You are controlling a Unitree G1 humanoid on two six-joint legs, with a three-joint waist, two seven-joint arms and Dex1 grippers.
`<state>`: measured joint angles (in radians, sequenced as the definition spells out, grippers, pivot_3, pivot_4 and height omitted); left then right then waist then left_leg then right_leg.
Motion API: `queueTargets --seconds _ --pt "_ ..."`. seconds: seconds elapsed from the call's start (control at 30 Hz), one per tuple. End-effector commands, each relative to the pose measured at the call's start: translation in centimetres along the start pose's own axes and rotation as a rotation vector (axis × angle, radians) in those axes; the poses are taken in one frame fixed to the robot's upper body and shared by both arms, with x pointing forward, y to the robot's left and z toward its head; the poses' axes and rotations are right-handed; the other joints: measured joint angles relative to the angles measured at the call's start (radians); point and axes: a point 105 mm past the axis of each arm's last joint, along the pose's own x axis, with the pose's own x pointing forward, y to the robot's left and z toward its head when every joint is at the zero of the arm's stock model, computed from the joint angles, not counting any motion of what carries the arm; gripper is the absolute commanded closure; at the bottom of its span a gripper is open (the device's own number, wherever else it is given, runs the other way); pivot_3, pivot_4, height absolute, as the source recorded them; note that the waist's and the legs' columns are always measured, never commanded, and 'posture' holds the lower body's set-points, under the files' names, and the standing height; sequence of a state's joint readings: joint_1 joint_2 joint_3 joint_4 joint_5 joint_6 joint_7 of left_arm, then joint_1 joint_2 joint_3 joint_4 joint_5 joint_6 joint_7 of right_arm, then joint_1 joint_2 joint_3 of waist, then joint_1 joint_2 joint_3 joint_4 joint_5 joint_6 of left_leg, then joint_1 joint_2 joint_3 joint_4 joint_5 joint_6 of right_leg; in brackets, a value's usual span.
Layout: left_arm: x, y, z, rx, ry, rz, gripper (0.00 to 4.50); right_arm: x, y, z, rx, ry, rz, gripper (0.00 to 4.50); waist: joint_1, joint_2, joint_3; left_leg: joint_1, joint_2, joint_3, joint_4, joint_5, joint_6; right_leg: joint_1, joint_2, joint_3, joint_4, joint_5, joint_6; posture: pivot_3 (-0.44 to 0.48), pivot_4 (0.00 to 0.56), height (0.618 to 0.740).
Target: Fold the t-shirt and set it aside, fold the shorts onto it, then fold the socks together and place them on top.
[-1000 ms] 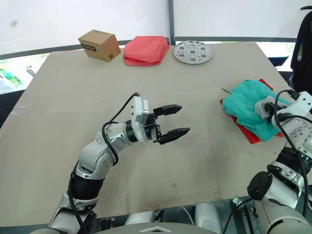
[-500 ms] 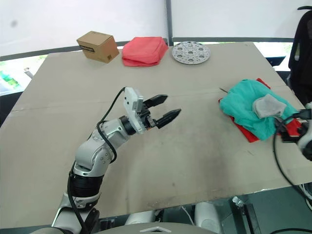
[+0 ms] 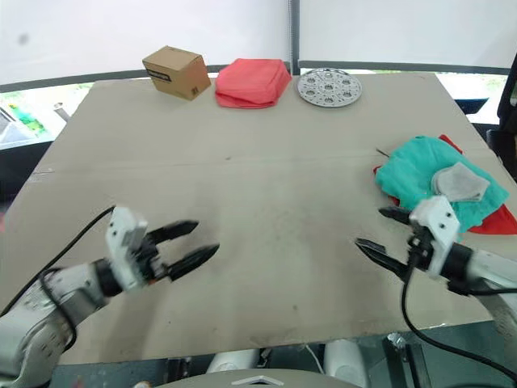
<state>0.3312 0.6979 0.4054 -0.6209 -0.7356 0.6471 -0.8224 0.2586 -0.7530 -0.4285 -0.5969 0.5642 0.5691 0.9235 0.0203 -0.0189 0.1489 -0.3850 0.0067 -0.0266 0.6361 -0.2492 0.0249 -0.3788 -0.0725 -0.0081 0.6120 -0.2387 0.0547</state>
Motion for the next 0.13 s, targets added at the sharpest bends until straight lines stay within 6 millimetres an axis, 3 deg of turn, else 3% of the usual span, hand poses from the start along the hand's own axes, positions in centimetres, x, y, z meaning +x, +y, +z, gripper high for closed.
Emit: queueTargets --seconds 0.03,0.13 --pt "-1.4 -1.2 0.3 0.024 0.004 -0.057 0.00 -2.4 0.0 -0.2 -0.024 0.014 -0.009 0.11 -0.002 0.000 0.000 0.000 0.001 0.000 0.000 0.000 0.000 0.000 -0.002 0.000 -0.001 0.000 0.000 0.000 0.150 0.740" --pt "-2.2 -0.7 -0.8 0.017 0.030 -0.024 0.00 -3.4 -0.6 -0.8 -0.013 0.024 -0.062 0.11 -0.005 0.001 0.001 0.000 0.004 0.000 0.000 -0.003 -0.005 0.000 -0.002 0.002 -0.003 0.000 0.000 0.000 0.150 0.740"
